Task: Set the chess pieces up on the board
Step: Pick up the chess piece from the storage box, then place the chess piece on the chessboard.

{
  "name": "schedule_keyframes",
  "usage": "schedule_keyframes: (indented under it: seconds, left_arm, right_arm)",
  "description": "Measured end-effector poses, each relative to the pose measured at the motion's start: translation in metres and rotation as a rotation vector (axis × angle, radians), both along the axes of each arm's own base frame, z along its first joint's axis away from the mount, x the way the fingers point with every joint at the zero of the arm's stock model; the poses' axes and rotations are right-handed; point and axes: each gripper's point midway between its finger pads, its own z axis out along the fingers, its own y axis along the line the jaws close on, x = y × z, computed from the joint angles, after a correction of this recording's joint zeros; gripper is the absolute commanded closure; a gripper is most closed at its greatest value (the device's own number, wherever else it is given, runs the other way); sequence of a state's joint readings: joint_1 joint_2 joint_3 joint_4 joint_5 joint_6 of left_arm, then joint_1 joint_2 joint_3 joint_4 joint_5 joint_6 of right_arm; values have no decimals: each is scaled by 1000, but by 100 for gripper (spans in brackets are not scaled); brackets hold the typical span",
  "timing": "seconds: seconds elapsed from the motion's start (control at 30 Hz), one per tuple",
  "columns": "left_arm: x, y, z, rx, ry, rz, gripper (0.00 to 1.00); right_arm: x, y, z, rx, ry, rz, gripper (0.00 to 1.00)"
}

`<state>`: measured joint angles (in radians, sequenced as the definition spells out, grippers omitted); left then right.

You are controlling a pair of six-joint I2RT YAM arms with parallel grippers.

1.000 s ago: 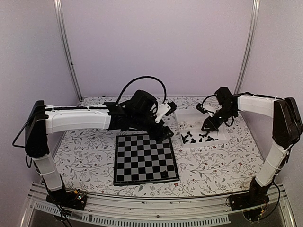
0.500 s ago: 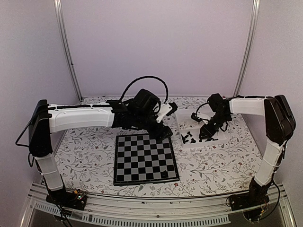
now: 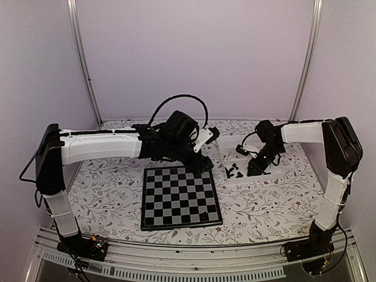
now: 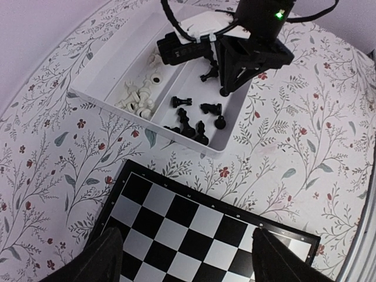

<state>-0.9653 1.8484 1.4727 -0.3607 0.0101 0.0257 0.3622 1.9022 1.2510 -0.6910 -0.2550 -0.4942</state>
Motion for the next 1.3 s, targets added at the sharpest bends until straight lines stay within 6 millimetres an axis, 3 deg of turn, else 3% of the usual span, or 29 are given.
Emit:
schedule_keyframes:
  seconds: [0.13,0.37,0.53,0.7,0.8,1.03,1.17,1.3]
  left_arm:
    - [1,1,-1,1,1,2,23]
    - [6,7,-4,21,-10,29,23]
    - [22,23,-7,43,-29,102,23]
    - [51,60,-11,57,-24,245,23]
    - [67,84,-7,43,-25,341,24]
    - [82,133,12,-79,-1,503,23]
    - [88,152,21,-139,11,565,23]
    - [90,159,23,-168,18,586,24]
  right_arm:
    - [1,1,1,-5,-4,1,99]
    - [9,1,11,-15,-33,-1,100]
    - [14,5,40,-1,-87,8,100]
    - [4,30,75,40,-152,81,100]
    - [-16,58,86,58,-167,174,100]
    - [-94,131,85,87,-136,474,100]
    - [-124,151,72,63,-111,586,100]
    - [-142,158,51,15,-77,655,100]
